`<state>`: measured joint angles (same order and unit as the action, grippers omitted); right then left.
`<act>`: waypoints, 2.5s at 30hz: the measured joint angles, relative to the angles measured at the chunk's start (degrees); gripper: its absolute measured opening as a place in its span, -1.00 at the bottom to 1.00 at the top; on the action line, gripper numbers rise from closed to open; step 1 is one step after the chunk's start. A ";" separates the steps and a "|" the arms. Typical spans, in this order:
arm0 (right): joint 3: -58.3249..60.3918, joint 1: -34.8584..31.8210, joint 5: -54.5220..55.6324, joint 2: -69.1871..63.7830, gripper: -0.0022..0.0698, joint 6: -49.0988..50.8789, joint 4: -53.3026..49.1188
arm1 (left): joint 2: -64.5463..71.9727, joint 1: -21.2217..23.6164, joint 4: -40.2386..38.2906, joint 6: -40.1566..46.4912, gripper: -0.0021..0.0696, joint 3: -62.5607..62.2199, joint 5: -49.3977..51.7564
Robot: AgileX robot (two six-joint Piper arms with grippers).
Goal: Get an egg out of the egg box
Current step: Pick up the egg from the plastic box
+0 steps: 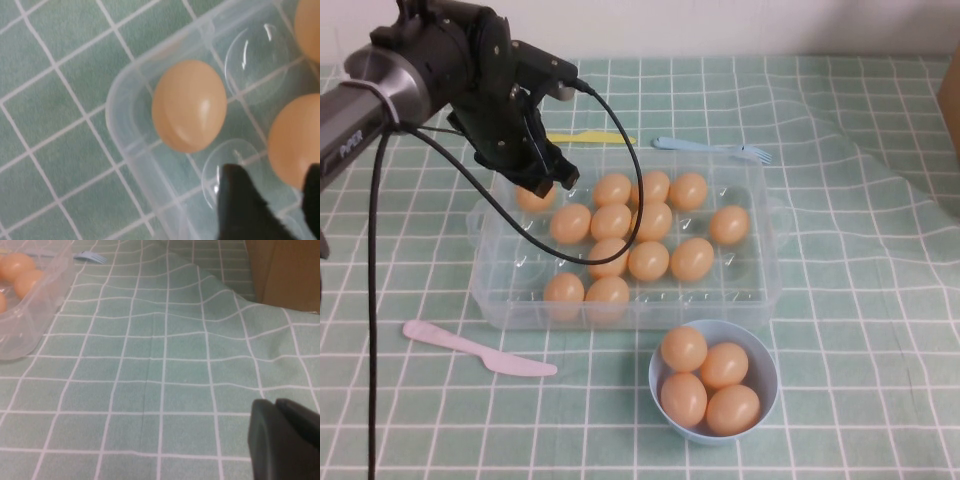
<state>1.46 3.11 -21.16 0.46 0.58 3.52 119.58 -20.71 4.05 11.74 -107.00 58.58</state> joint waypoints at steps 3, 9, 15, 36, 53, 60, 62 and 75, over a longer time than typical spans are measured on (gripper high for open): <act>0.00 0.00 0.00 0.00 -0.99 0.00 0.00 | 0.41 0.00 0.00 0.26 0.04 -0.09 -2.03; 0.00 0.00 0.00 0.00 -0.99 0.00 0.00 | 1.50 0.00 0.47 0.38 0.16 -0.09 -4.58; 0.00 0.00 0.00 0.00 -0.99 0.00 0.00 | 3.21 0.00 2.87 0.38 0.17 -0.09 -4.96; 0.00 0.00 0.00 0.00 -0.99 0.00 0.00 | 5.54 0.00 5.90 -0.02 0.17 -0.09 -9.95; 0.00 0.00 0.00 0.00 -0.99 0.00 0.00 | 6.82 0.00 6.82 -1.73 0.17 -0.09 -11.19; 0.00 0.00 0.00 0.00 -0.99 0.00 0.00 | 7.72 0.00 7.49 -1.73 0.17 -0.09 -11.67; 0.00 0.00 0.00 0.00 -0.99 0.00 0.00 | 7.74 0.00 7.49 -1.73 0.17 -0.09 -11.82; 0.00 0.00 0.00 0.00 -0.99 0.00 0.00 | 7.74 0.00 7.49 -1.73 -0.01 -0.09 -11.93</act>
<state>1.46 3.11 -21.16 0.46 0.58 3.52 127.32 -20.71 11.54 10.01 -107.09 46.65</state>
